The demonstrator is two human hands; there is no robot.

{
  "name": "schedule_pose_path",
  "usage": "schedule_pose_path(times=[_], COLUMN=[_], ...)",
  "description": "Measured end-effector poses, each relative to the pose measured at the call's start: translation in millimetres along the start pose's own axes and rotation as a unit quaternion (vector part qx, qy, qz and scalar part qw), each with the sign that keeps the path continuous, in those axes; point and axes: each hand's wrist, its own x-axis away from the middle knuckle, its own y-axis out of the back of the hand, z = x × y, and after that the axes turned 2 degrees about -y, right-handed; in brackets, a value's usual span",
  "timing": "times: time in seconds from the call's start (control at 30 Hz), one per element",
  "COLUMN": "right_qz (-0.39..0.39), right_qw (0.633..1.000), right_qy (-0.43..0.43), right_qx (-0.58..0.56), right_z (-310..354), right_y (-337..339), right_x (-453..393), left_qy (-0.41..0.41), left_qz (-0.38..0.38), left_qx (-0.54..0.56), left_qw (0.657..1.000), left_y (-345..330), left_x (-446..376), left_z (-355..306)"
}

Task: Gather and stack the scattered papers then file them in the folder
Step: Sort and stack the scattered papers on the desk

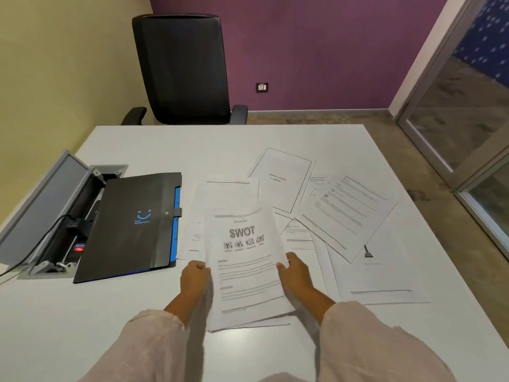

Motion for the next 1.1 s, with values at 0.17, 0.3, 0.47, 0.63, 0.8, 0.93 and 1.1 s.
schedule_pose_path(times=[0.17, 0.3, 0.47, 0.63, 0.8, 0.93, 1.1], right_qz=[-0.023, 0.034, 0.078, 0.059, 0.038, 0.046, 0.067], right_qw=[0.998, 0.996, 0.995, 0.997, 0.985, 0.973, 0.958], right_qy=[-0.050, -0.081, -0.058, 0.005, 0.079, 0.126, 0.139], right_qx=[0.034, 0.016, 0.002, -0.045, -0.148, -0.190, -0.242], right_z=[-15.8, -17.8, -25.0, -23.0, 0.0, 14.0, 7.7], right_y=[-8.9, -13.0, -14.6, -1.5, 18.2, 23.9, 13.3], right_x=[3.2, 2.2, 2.2, 10.7, 16.8, 17.2, 18.4], left_qy=[0.067, 0.085, 0.096, 0.026, -0.077, -0.115, -0.131], left_qz=[-0.069, -0.031, 0.088, 0.126, 0.079, 0.072, 0.099], left_qx=[-0.047, 0.009, 0.065, 0.114, 0.178, 0.225, 0.209], left_qw=[0.994, 0.996, 0.989, 0.985, 0.978, 0.965, 0.964], left_y=[-4.2, -7.9, -4.8, -1.0, 14.0, 24.8, 24.3], left_x=[14.1, 20.1, 17.1, 27.9, 33.0, 37.0, 43.6], left_z=[15.2, 16.0, 12.0, 2.9, -5.0, -12.0, -9.2])
